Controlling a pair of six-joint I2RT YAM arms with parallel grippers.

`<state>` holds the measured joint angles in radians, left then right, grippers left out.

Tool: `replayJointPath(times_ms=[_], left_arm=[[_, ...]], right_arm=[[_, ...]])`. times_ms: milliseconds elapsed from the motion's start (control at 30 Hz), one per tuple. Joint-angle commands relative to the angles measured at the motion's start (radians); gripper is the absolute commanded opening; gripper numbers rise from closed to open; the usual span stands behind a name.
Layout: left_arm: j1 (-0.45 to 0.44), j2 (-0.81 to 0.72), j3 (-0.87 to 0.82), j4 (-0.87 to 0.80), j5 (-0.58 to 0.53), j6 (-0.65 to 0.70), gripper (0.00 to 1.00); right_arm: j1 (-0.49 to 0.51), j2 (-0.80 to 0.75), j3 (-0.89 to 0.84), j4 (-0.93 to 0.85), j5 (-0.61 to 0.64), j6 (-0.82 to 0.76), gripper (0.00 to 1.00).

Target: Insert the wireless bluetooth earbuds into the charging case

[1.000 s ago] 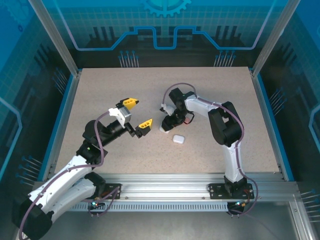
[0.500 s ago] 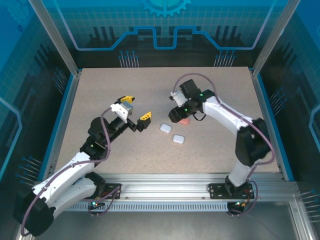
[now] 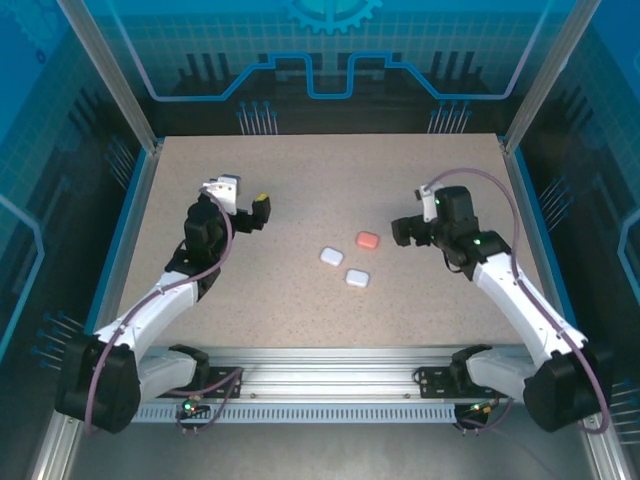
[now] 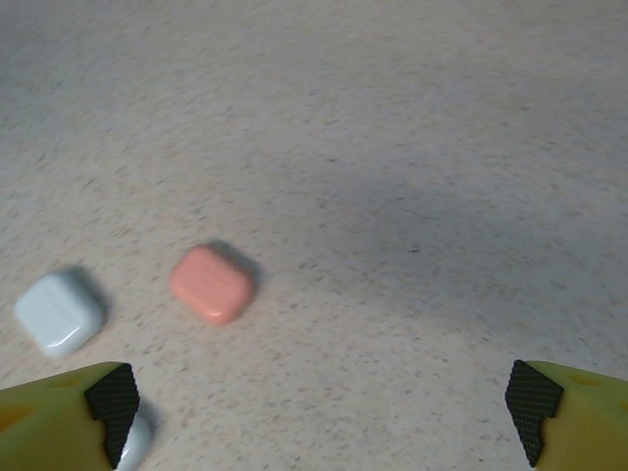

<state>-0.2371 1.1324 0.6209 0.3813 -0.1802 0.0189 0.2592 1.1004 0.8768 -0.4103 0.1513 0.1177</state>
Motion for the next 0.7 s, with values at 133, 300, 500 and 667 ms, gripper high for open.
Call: replayJointPath(times_ms=[133, 300, 500, 667], left_arm=[[0.021, 0.034, -0.084, -0.015, -0.114, -0.073, 0.99], [0.030, 0.081, -0.114, 0.003, -0.161, -0.040, 0.99], [0.035, 0.193, -0.153, 0.118, -0.165, -0.007, 0.99], [0.048, 0.285, -0.149, 0.224, -0.093, 0.074, 0.99]], right_arm=[[-0.184, -0.106, -0.252, 0.308, 0.009, 0.040, 1.00], [-0.249, -0.049, -0.351, 0.472, 0.009, 0.034, 1.00], [-0.252, 0.088, -0.465, 0.814, 0.040, 0.006, 1.00], [-0.229, 0.213, -0.467, 1.010, 0.017, -0.084, 1.00]])
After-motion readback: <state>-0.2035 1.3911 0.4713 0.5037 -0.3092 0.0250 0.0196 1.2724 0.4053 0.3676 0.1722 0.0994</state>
